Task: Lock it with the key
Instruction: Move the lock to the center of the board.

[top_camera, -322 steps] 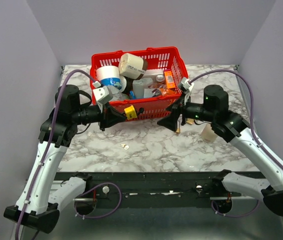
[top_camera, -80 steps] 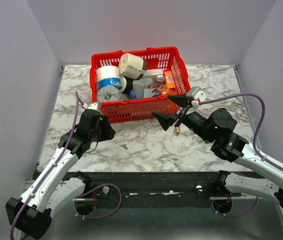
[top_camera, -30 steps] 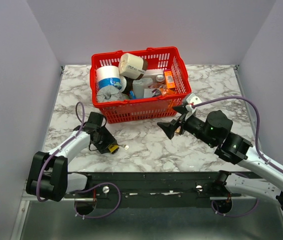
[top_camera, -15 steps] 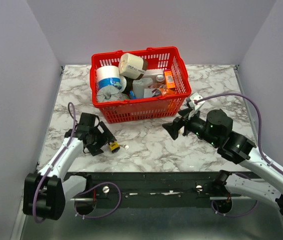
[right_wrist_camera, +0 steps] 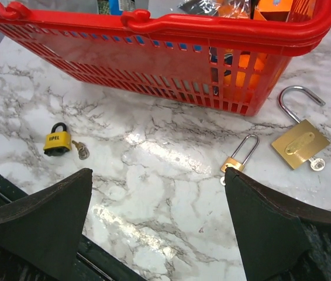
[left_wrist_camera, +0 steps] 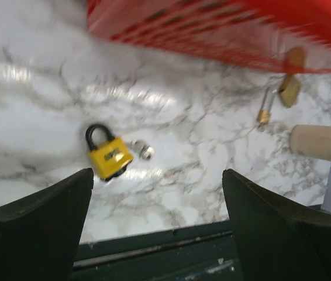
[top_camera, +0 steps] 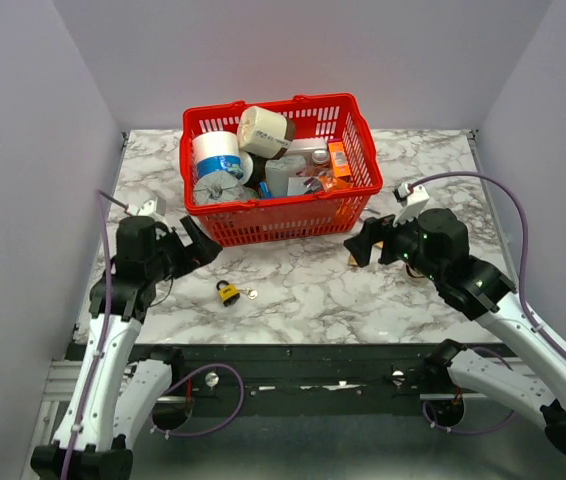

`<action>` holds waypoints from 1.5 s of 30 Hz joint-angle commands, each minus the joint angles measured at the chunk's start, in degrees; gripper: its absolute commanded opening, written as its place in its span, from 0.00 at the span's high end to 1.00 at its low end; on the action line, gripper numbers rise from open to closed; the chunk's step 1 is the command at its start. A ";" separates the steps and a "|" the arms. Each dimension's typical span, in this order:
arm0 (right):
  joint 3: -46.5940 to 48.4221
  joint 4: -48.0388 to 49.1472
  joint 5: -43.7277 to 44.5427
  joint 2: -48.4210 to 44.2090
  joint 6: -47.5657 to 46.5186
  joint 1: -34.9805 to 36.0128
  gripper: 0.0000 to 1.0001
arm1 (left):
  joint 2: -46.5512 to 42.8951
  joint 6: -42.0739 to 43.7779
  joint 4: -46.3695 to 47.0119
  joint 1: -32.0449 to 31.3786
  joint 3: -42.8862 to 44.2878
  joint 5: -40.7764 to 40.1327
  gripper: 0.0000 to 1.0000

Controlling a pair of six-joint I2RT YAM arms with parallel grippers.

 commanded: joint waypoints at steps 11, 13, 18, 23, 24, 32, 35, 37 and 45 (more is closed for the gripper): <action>-6.14 -0.01 7.01 7.83 6.54 -0.36 0.03 | 0.01 22.37 15.49 0.46 26.41 -8.57 0.01; -7.12 1.74 9.64 9.16 6.18 -0.36 0.04 | 1.68 21.93 16.46 0.46 28.16 -9.53 0.01; -11.95 8.06 11.50 13.11 9.86 -0.36 0.07 | 4.06 21.67 19.01 0.46 30.36 -11.29 0.01; -12.05 9.75 13.60 23.65 14.79 -0.36 0.18 | 6.08 20.70 19.45 0.55 30.98 -12.44 0.01; -11.35 8.96 14.48 25.58 16.62 -0.36 0.24 | 6.17 20.61 19.54 0.55 30.81 -12.52 0.01; -10.02 11.59 17.65 32.98 21.12 -0.45 0.40 | 8.01 20.44 19.54 0.64 31.68 -12.96 0.01; -9.93 13.08 18.26 34.47 22.35 -0.71 0.40 | 8.36 20.35 19.89 0.64 31.68 -12.88 0.01; -9.23 13.61 18.62 35.79 22.70 -1.85 0.43 | 8.63 20.35 19.89 0.64 31.86 -12.88 0.01; -8.09 16.06 16.43 39.31 22.36 -6.68 0.49 | 9.33 20.44 19.28 0.72 33.00 -12.96 0.01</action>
